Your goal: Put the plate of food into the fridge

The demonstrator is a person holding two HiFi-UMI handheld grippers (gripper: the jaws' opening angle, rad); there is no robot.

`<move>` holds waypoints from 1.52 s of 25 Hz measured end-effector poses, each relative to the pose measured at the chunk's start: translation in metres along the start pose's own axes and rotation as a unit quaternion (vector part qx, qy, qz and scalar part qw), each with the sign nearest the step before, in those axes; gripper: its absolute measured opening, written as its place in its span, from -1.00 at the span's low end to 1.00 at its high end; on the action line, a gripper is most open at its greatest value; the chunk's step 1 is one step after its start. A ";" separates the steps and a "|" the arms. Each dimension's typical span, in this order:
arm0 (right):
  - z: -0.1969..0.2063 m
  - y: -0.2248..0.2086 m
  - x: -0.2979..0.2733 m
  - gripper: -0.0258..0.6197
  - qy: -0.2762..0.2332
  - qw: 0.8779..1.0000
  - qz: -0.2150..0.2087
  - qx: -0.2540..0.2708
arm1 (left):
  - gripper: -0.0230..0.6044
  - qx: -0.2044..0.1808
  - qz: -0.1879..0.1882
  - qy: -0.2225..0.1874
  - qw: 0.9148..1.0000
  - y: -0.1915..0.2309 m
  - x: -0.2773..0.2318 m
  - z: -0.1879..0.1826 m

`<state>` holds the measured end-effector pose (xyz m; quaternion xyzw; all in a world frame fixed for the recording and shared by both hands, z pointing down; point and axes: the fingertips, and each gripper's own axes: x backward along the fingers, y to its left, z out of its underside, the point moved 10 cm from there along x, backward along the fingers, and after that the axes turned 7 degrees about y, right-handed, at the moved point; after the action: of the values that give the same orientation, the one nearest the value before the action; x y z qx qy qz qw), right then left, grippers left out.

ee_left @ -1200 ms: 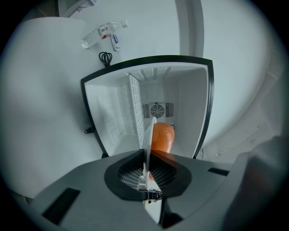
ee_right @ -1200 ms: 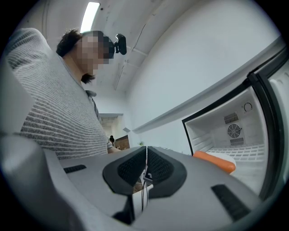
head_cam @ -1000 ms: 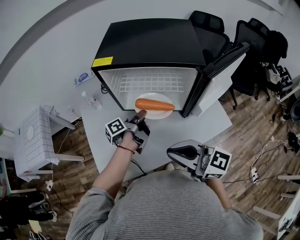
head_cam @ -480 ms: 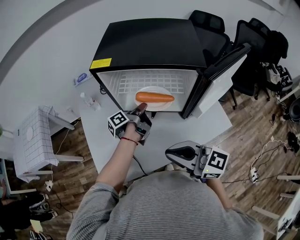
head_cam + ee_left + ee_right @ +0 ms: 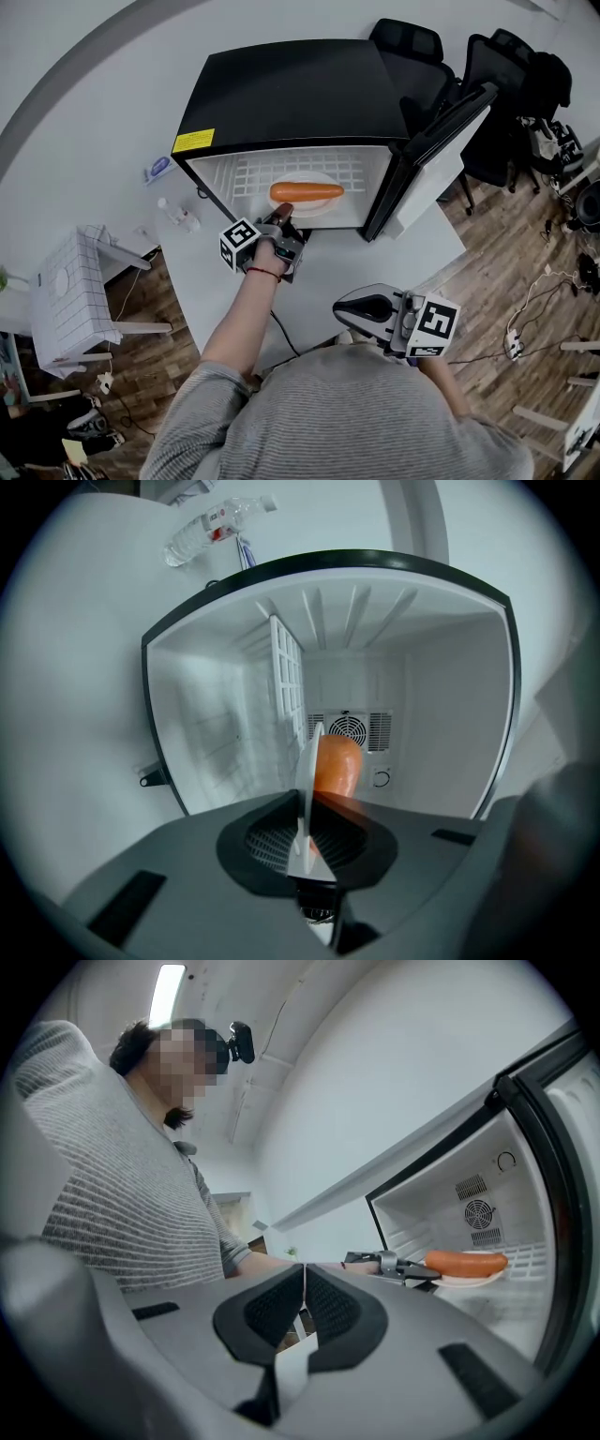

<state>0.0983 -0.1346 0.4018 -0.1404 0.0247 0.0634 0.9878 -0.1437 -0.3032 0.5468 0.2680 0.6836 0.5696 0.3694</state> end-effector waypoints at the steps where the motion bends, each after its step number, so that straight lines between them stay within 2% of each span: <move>1: 0.000 -0.002 0.000 -0.87 0.000 1.000 0.000 0.000 | -0.82 0.002 -0.002 -0.002 1.000 0.001 -0.002 -0.001; 18: 0.000 -0.013 0.002 -0.87 0.005 1.000 0.003 -0.009 | -0.81 0.026 -0.013 -0.024 0.999 0.009 -0.026 -0.015; 38: 0.005 -0.016 0.012 -0.87 0.006 1.000 0.013 -0.018 | -0.82 0.025 -0.005 -0.038 0.999 0.005 -0.047 -0.018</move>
<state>0.1125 -0.1475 0.4103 -0.1586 0.0311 0.0756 0.9840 -0.1307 -0.3497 0.5626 0.2956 0.6845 0.5397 0.3908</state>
